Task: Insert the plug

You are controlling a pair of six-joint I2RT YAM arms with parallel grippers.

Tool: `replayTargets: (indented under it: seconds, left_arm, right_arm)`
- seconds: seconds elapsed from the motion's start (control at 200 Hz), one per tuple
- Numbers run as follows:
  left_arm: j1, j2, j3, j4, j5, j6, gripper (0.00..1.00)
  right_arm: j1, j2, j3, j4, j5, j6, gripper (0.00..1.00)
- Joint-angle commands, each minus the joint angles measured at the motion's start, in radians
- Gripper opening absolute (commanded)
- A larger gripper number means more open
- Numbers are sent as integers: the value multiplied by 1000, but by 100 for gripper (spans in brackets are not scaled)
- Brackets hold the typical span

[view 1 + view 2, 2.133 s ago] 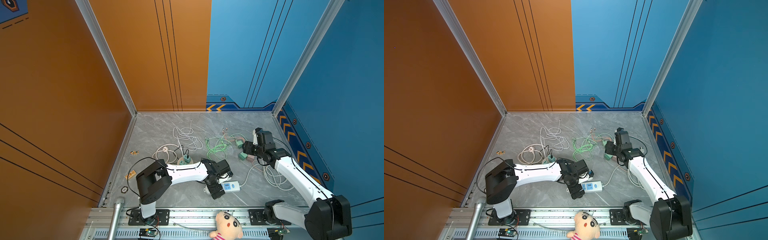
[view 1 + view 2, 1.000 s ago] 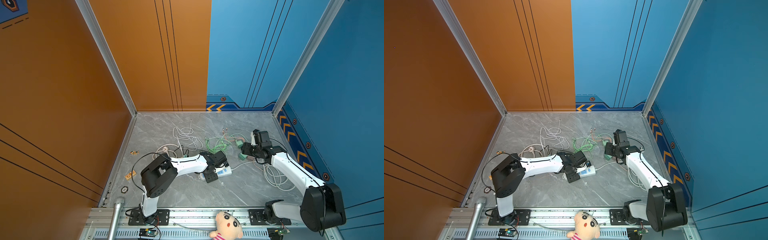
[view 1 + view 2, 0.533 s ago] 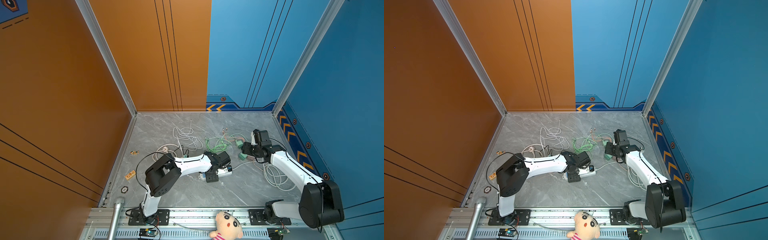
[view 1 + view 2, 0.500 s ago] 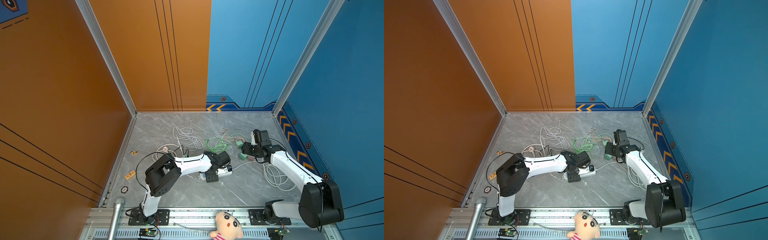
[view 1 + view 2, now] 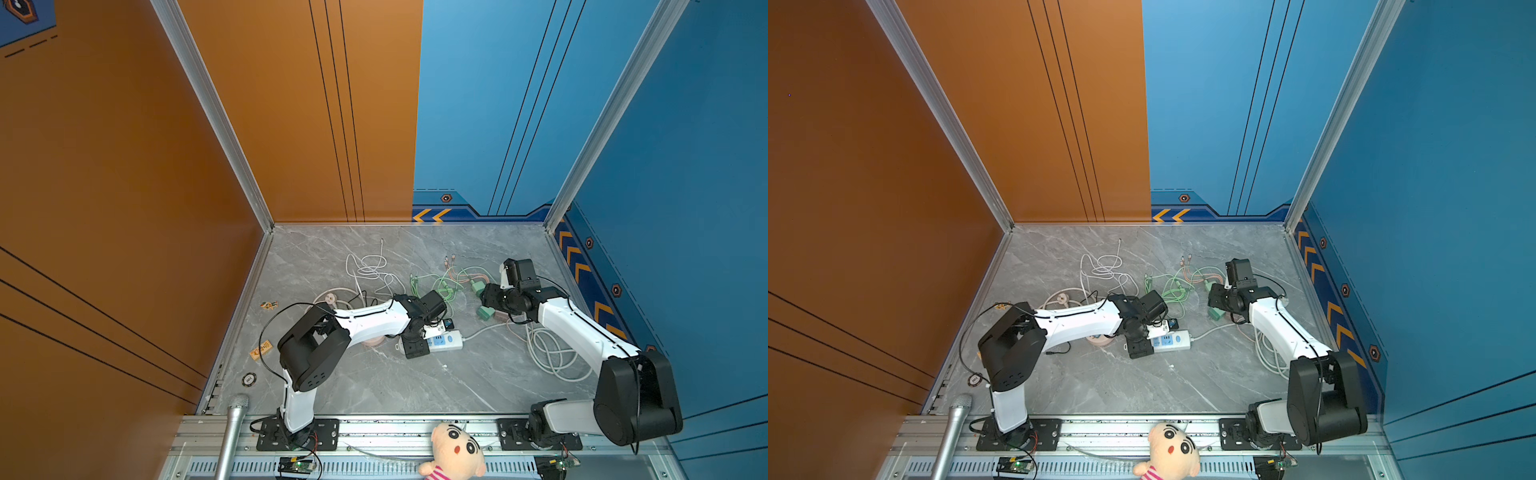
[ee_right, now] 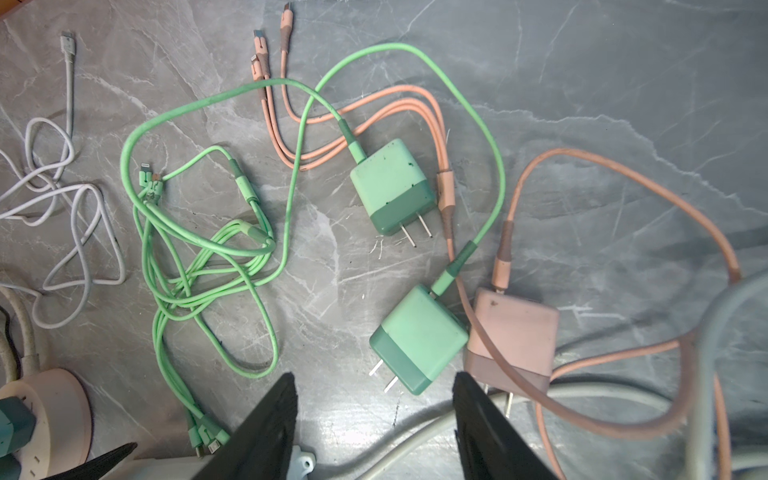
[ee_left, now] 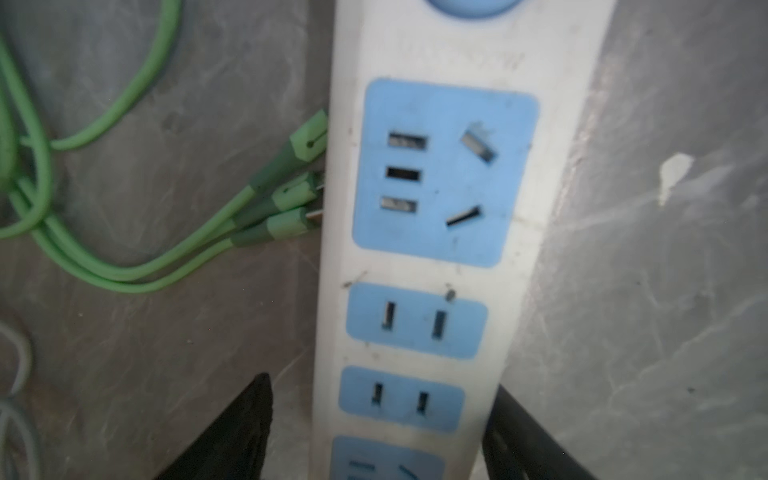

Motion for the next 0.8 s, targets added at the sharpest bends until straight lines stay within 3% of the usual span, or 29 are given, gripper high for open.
replayTargets:
  seconds: [0.0,0.32,0.636,0.791]
  left_arm:
    - [4,-116,-19,-5,17,-35,80]
    - [79,-364,-68,55,127,-250,82]
    - [91,-420,-78,79,155,-347,79]
    - [120,-478,-152,186,184,-374,78]
  right_arm:
    - [-7,34,43,3,-16,18,61]
    - [14,144,136,2,42,5,58]
    - [52,283,279,-38,181,-63,55]
    - [67,361,339,-76,263,-105,52]
